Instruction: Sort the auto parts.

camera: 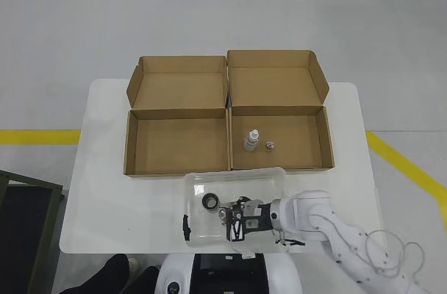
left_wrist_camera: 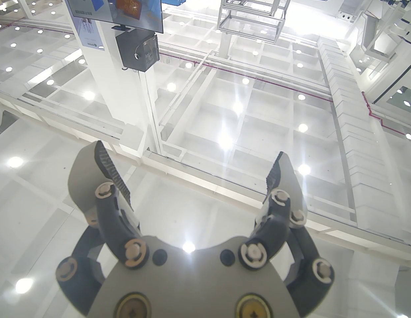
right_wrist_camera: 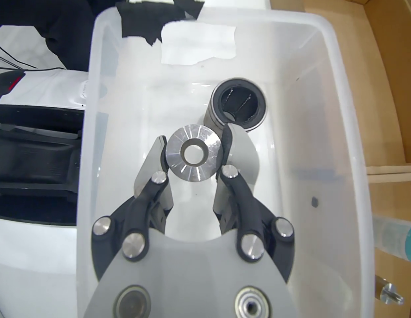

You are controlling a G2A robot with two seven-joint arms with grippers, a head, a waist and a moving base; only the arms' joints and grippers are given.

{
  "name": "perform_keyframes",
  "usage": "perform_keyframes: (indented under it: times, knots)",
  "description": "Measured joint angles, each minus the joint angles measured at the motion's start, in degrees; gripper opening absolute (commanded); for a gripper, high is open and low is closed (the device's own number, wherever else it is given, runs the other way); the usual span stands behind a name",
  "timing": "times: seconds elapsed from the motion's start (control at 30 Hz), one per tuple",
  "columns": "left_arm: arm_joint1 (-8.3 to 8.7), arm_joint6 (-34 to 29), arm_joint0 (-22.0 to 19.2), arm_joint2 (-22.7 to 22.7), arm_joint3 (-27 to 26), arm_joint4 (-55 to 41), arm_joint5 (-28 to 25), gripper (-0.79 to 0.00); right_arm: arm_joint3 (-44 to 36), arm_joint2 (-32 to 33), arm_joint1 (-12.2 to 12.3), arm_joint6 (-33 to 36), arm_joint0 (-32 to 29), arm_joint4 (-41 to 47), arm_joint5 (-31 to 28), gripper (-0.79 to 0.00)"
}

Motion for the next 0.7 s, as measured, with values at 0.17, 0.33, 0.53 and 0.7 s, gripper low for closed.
perform_keyframes:
  times: [0.17, 0.33, 0.53, 0.7]
  knots:
    - [0.0, 0.0, 0.0, 0.0, 0.0, 0.0, 0.0, 0.0, -5.7, 3.4, 0.7, -1.5, -1.9, 1.5, 0.4, -0.785]
    - [0.0, 0.0, 0.0, 0.0, 0.0, 0.0, 0.0, 0.0, -11.1, 6.2, 1.1, -3.6, -3.2, 0.7, 2.8, -0.785]
    - [0.0, 0.0, 0.0, 0.0, 0.0, 0.0, 0.0, 0.0, -14.7, 8.5, 1.0, -8.9, -4.0, 3.0, 6.0, -0.785]
    - [0.0, 0.0, 0.0, 0.0, 0.0, 0.0, 0.0, 0.0, -15.8, 9.4, 0.6, -12.9, -3.4, 4.8, 9.9, -0.785]
